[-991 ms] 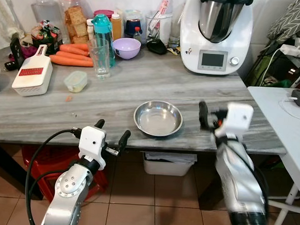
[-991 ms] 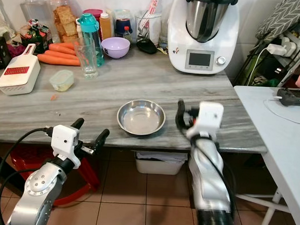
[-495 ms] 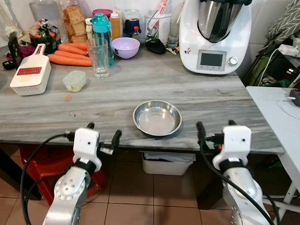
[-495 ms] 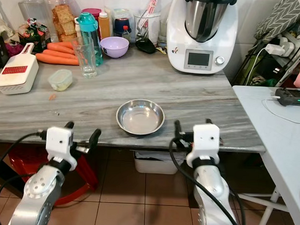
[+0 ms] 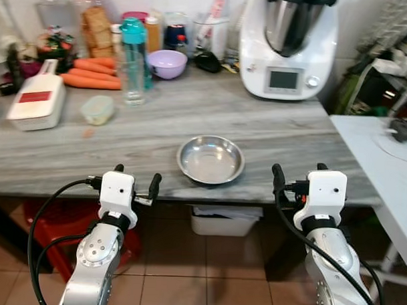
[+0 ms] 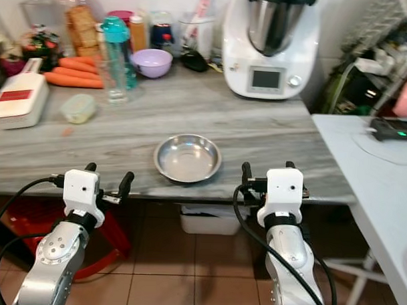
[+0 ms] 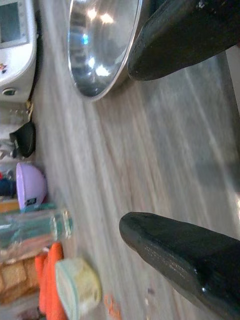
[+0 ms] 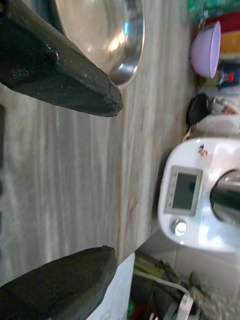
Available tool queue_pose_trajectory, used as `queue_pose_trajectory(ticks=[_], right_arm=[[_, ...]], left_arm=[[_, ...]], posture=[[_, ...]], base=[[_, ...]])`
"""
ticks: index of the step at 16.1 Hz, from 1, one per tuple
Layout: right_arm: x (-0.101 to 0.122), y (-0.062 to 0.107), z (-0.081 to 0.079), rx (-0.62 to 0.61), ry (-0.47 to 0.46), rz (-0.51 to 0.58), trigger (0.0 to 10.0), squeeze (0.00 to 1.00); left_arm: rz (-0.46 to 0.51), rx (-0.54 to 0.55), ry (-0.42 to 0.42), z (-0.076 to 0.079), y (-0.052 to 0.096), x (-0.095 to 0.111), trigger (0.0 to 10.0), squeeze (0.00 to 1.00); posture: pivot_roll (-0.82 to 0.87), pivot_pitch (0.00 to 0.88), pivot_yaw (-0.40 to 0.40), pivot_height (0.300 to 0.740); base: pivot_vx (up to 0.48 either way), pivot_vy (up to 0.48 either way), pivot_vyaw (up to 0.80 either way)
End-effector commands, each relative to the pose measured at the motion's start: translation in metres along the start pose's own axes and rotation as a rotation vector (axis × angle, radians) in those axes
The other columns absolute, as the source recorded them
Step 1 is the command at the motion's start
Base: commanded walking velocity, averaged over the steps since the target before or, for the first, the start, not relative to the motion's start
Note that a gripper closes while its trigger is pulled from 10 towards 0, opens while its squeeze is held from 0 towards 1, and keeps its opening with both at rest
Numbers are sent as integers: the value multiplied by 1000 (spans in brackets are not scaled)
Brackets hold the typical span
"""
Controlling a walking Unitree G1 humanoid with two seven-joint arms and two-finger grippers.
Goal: Setting the table
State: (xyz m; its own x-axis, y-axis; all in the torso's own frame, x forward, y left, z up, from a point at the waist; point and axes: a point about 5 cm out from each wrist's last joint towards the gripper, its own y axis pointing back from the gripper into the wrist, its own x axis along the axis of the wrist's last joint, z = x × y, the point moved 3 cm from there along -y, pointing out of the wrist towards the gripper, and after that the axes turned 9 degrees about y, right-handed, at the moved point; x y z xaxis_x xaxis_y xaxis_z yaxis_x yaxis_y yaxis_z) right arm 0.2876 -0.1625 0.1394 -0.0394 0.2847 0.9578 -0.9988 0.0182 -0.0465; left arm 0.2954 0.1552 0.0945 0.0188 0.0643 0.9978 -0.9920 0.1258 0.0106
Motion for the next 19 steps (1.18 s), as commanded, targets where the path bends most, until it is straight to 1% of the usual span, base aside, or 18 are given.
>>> queue_pose_trajectory(ticks=[1, 4, 11, 15, 17, 19], right_arm=[[7, 0, 2, -4, -6, 16, 10000, 0], [6, 0, 0, 4, -18, 16, 10000, 0], [8, -2, -3, 24, -26, 22, 10000, 0], [7, -2, -2, 19, -28, 20, 10000, 0], [8, -3, -1, 17, -25, 23, 10000, 0], [9, -4, -1, 14, -24, 26, 10000, 0]], left_arm=[[-3, 4, -12, 0, -3, 1, 10000, 0], [-1, 6, -18, 1, -5, 1, 10000, 0], [0, 14, -20, 2, -7, 0, 10000, 0], [-3, 19, -23, 3, -8, -1, 10000, 0], [-4, 22, -26, 3, -8, -2, 10000, 0], [-6, 22, -28, 3, -8, -2, 10000, 0]], posture=[[-57, 0, -21, 740], [-57, 0, -20, 740], [-60, 0, -23, 740], [-63, 0, -22, 740], [-63, 0, -22, 740], [-65, 0, -23, 740]], base=[[0, 0, -800], [0, 0, -658], [0, 0, 0], [-264, 0, 0], [0, 0, 0], [-246, 0, 0]])
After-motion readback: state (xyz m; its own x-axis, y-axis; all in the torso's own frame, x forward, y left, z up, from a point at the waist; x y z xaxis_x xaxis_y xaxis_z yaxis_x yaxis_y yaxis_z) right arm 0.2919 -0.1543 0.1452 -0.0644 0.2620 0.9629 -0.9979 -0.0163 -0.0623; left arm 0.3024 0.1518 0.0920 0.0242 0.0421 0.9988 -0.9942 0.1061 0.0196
